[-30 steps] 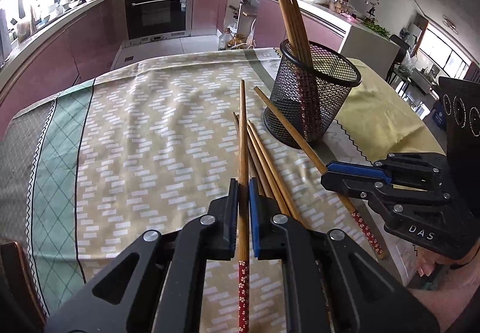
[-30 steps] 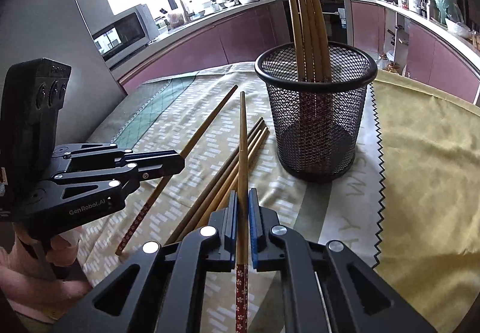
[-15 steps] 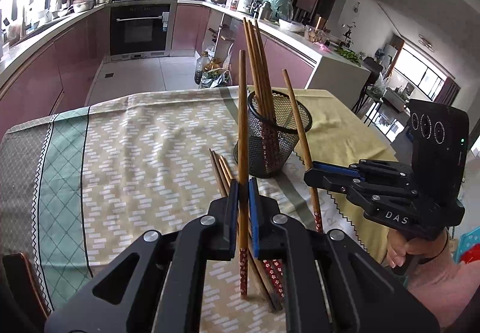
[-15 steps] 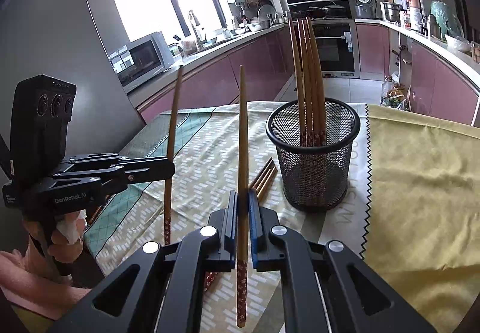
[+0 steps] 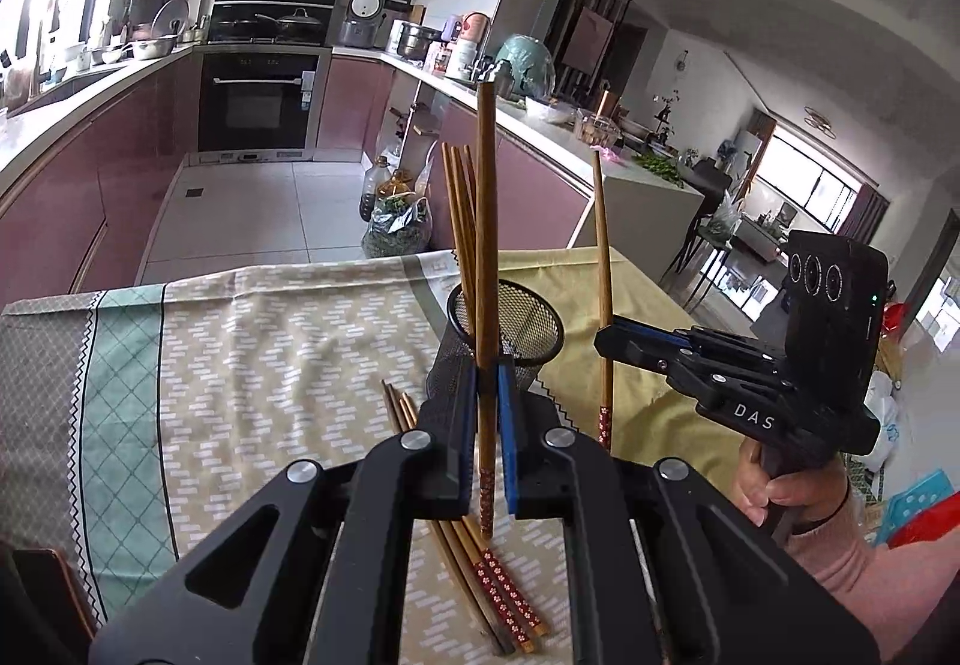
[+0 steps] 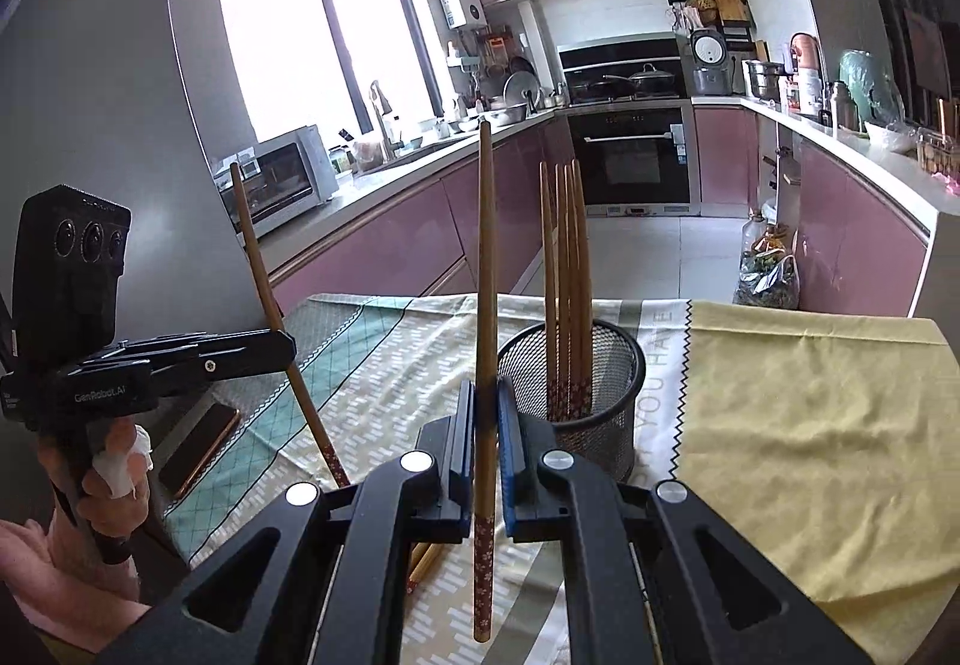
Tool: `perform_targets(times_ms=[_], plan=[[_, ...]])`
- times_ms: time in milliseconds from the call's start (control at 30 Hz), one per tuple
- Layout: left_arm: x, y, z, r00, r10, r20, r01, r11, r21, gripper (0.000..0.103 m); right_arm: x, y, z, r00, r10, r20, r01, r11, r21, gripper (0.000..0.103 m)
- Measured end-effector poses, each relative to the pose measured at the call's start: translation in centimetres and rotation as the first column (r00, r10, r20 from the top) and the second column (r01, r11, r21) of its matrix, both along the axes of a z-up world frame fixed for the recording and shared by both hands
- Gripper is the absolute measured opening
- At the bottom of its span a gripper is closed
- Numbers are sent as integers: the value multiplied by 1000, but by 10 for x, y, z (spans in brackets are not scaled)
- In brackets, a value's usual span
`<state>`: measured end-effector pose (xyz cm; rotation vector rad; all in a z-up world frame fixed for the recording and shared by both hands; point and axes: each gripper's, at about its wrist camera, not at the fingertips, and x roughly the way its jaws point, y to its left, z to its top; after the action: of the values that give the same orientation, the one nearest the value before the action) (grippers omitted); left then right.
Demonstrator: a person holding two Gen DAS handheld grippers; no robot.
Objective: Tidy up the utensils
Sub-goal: 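Lift the left tool's chopstick upright over the mesh cup while the right tool carries its own, then lower the left tool's chopstick into the mesh cup and open while the right tool releases its own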
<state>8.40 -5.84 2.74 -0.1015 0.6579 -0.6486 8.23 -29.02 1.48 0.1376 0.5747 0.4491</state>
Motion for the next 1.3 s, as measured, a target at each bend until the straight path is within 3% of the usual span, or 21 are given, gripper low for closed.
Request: perform_targets(times_ms=[400, 667, 1000, 1300], plan=[[30, -24, 50, 994, 15, 107, -10, 999, -43, 8, 27, -15, 36, 993, -36, 108, 35, 999, 8, 6], [50, -52, 63, 987, 51, 155, -47, 998, -29, 8, 52, -16, 51, 985, -61, 160, 60, 998, 9, 6], [73, -87, 33, 991, 43, 126, -55, 994, 92, 8, 84, -14, 29, 988, -82, 130, 84, 996, -13, 6], [95, -91, -5, 1000, 3, 21, -6, 986, 164, 8, 92, -6, -2, 999, -47, 8, 48, 995, -85, 6]])
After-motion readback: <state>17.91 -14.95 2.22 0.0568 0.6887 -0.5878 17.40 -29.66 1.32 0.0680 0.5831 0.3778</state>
